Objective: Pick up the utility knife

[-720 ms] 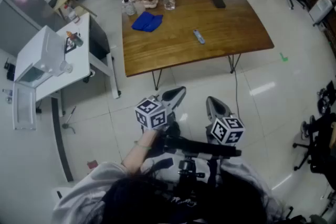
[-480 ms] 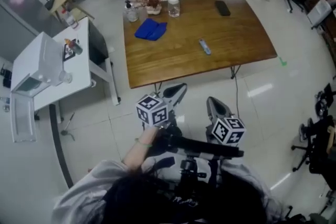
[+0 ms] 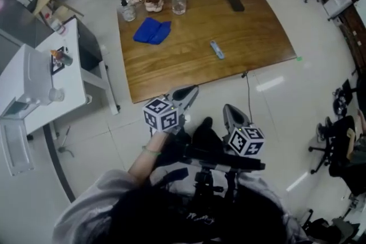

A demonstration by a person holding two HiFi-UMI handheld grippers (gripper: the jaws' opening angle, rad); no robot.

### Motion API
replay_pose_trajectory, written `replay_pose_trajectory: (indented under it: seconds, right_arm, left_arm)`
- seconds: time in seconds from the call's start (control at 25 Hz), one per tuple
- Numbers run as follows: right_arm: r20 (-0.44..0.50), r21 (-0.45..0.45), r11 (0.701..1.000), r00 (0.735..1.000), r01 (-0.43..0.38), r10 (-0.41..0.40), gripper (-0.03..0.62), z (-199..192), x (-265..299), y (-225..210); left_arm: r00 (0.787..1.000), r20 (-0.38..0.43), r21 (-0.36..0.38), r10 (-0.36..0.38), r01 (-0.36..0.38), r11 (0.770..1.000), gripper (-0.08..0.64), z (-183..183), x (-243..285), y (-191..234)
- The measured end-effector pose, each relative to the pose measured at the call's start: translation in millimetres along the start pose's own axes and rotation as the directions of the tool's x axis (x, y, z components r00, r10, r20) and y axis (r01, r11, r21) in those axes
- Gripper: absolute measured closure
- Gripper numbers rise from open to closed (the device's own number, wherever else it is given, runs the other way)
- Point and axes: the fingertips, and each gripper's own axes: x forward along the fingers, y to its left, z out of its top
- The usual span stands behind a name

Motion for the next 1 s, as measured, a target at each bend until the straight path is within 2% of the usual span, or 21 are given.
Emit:
replay_pose_trajectory:
  seconds: [0.24, 0.32, 0.44, 0.56, 0.6, 0.8, 1.0]
  right_arm:
    - [-0.037, -0.007, 0.999, 0.998, 0.047, -0.047, 0.581, 17, 27, -35]
    - [-0.051, -0.006, 1.0, 0.998, 0.031, -0.031, 0.578, 29, 47, -47]
    - [-0.083, -0.005, 1.0, 0.996, -0.025, 0.025, 0.532, 50, 81, -65]
    - [-0.14, -0.019, 0.996, 0.987, -0.087, 0.083, 0.432, 66, 117, -78]
    - [-0.166, -0.036, 0.994, 0.982, -0.102, 0.095, 0.419, 70, 129, -83]
    - [-0.295, -0.184, 0.974, 0.953, -0.134, 0.075, 0.377, 81, 185, -118]
    - [-0.4, -0.274, 0.946, 0.915, -0.175, 0.053, 0.362, 79, 227, -133]
  left_arm:
    - [1.0, 0.004, -0.026, 0.027, -0.027, 0.999, 0.554, 8, 17, 23]
    - [0.997, 0.017, -0.035, 0.07, -0.069, 0.997, 0.554, 16, 23, 40]
    - [0.988, 0.055, -0.059, 0.145, -0.142, 0.988, 0.554, 32, 31, 66]
    - [0.974, 0.096, -0.082, 0.206, -0.199, 0.977, 0.554, 46, 42, 85]
    - [0.969, 0.103, -0.089, 0.224, -0.215, 0.973, 0.554, 49, 47, 91]
    - [0.945, 0.12, -0.121, 0.303, -0.289, 0.95, 0.554, 55, 68, 110]
    - [0.898, 0.122, -0.16, 0.422, -0.402, 0.902, 0.554, 57, 59, 127]
